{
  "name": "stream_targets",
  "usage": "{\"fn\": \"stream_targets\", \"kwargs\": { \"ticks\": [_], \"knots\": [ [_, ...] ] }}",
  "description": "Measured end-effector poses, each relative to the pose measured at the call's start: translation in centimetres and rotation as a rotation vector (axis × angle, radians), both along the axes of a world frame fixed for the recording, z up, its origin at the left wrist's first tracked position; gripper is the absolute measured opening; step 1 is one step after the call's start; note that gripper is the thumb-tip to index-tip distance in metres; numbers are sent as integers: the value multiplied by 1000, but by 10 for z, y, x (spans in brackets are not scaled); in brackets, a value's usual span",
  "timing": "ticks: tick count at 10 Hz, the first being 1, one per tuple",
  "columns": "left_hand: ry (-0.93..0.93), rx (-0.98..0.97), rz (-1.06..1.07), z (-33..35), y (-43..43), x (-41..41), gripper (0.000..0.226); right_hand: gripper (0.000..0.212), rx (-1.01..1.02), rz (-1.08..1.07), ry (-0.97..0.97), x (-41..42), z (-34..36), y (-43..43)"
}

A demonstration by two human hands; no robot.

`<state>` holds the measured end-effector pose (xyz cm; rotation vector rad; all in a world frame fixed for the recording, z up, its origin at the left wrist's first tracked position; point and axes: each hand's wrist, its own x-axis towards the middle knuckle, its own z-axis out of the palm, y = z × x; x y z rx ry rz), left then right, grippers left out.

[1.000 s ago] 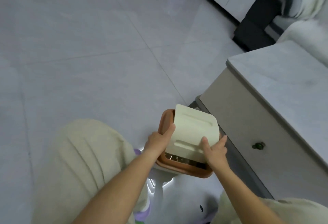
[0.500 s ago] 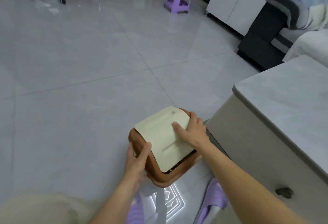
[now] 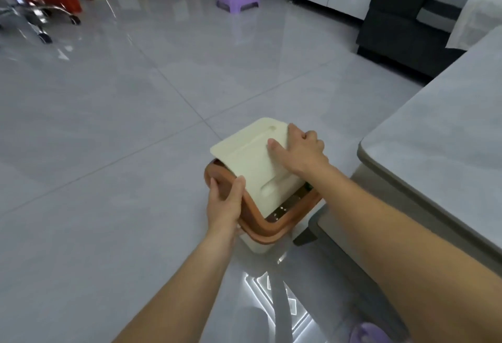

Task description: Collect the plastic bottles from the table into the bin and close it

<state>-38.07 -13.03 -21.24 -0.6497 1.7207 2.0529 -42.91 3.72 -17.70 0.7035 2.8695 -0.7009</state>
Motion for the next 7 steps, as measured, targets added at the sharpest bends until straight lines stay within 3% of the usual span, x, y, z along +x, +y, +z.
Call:
{"fn": "stream_targets", "kwargs": {
  "ticks": [1,2,3,4,5,6,7],
  "knots": [
    [-27,28,-99,1,41,-17,88,76,37,-73,-56,-9,-4,16],
    [9,14,-169,1,78,-26,93,57,34,-59,-49,-10,0,14],
    [30,-62,-231,3,97,-32,98,47,141,31,-90,-8,13,13],
    [20,-79,-294,4,98,-31,86,45,270,166,-111,0,16,11],
    [-37,-137,-429,10,83,-20,75,45,190,199,-151,21,20,2],
    [-88,-269,-580,18,51,2,76,51,-84,171,-164,65,24,-11],
    [-81,-413,-744,35,10,31,64,61,-232,338,-225,125,41,-23]
  ]
}}
